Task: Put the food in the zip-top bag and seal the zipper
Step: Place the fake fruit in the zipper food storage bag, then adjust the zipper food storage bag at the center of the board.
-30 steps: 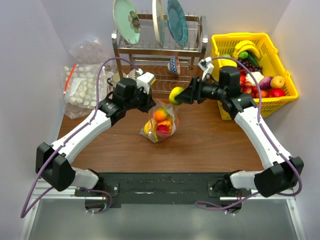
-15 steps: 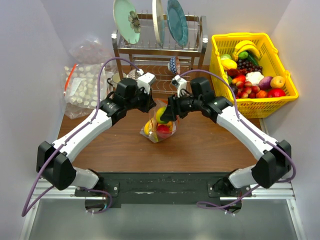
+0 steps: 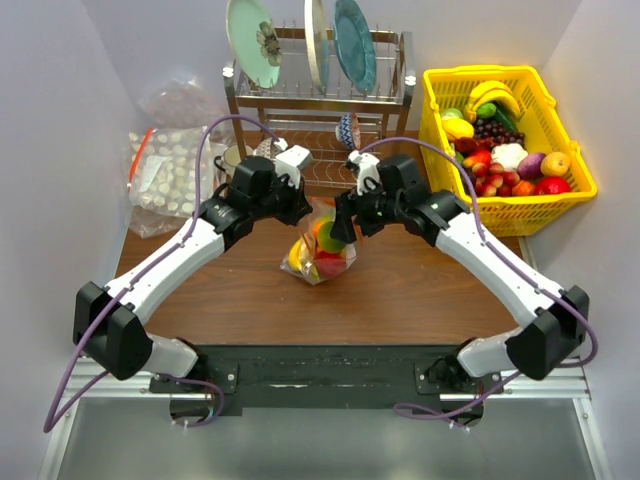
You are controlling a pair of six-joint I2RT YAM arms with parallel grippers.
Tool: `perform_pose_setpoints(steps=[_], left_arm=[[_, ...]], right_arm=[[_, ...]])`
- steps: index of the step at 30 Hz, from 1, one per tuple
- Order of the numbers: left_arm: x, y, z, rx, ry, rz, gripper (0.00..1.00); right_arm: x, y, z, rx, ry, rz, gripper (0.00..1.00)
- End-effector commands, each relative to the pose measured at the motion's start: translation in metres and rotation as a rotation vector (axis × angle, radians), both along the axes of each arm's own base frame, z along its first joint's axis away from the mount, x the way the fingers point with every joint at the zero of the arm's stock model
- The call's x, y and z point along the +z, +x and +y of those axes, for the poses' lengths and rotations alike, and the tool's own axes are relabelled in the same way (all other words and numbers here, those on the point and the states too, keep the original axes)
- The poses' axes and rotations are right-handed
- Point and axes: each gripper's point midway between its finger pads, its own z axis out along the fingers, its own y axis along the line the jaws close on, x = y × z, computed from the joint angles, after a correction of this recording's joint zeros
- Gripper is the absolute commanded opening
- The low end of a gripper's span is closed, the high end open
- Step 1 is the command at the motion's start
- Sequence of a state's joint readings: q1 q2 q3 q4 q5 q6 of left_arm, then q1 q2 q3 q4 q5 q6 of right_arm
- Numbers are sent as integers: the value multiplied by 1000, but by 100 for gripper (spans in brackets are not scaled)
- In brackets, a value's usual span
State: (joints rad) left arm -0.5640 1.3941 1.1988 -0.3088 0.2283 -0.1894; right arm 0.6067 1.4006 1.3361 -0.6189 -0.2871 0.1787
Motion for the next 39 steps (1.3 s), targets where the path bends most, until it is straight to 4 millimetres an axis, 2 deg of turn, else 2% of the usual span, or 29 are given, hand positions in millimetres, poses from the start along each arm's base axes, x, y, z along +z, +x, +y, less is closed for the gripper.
perform_pose_setpoints(steps=[1, 4, 7, 9, 10, 14, 17, 18, 20, 23, 24, 28, 30, 32, 33, 34, 35, 36, 37, 39], left_arm=[[17, 9, -2, 0, -15, -51, 0], [18, 9, -3, -3, -16, -51, 0], [18, 10, -3, -3, -17, -51, 0], [17, 10, -3, -3, -15, -49, 0], [18, 10, -3, -2, -15, -50, 0], [20, 10, -2, 0, -18, -56, 0], [21, 10, -3, -1, -20, -56, 0], [20, 10, -3, 0, -18, -53, 0], [22, 9, -3, -3, -20, -56, 0], [26, 9, -3, 0, -23, -57, 0], [31, 8, -3, -2, -32, -65, 0], [40, 6, -5, -4, -54, -69, 0], [45, 4, -7, -12, -65, -72, 0], [50, 2, -7, -17, -70, -61, 0], [63, 1, -9, -24, -87, -74, 0], [72, -1, -9, -25, -99, -77, 0], [78, -3, -8, -24, -101, -77, 0], [99, -5, -7, -22, -124, -108, 0], [107, -7, -6, -16, -134, -114, 0], [128, -11, -1, -9, -152, -144, 0]], right_arm=[[42, 5, -31, -131, -36, -135, 69], [27, 7, -44, -186, -104, -111, 59], [7, 5, -40, -171, -127, -50, 50], [-3, 0, -34, -144, -113, -8, 49], [-15, -6, -29, -114, -102, 26, 50], [-37, -6, -22, -107, -85, 64, 49], [-46, -4, -21, -113, -98, 72, 35], [-46, -1, -24, -126, -112, 69, 16], [-37, 3, -30, -153, -132, 41, 1], [8, 9, -38, -193, -98, -67, 0], [40, 13, -39, -205, -61, -129, 0], [104, 11, -49, -238, -5, -252, 0], [119, 8, -53, -245, 24, -288, 0], [108, 13, -56, -269, 0, -289, 0], [100, 13, -55, -266, -14, -276, 0], [77, 15, -55, -264, -56, -234, 0], [65, 16, -55, -261, -78, -210, 0], [53, 16, -54, -258, -95, -188, 0], [33, 16, -53, -253, -122, -149, 0], [22, 15, -52, -247, -131, -126, 0]])
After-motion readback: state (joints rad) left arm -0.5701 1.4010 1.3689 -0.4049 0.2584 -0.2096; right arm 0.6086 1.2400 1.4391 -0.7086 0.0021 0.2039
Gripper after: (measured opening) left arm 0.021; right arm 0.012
